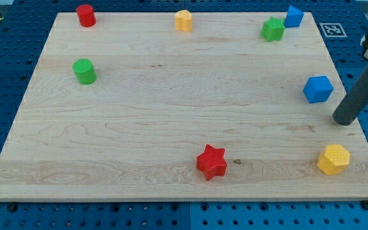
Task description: Push the blue cube below the blue triangle
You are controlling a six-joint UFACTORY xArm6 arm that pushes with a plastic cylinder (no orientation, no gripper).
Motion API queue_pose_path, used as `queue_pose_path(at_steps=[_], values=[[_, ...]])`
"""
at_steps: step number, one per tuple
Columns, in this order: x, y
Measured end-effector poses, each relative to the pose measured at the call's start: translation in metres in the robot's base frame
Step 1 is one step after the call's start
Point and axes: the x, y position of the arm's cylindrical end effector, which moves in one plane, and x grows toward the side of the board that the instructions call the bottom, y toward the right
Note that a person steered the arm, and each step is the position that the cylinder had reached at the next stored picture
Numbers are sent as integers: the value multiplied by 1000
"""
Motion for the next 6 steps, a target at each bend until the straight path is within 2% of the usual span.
queue_pose_path(at_steps=[1,6], values=[[-7,-27],[-77,-19]])
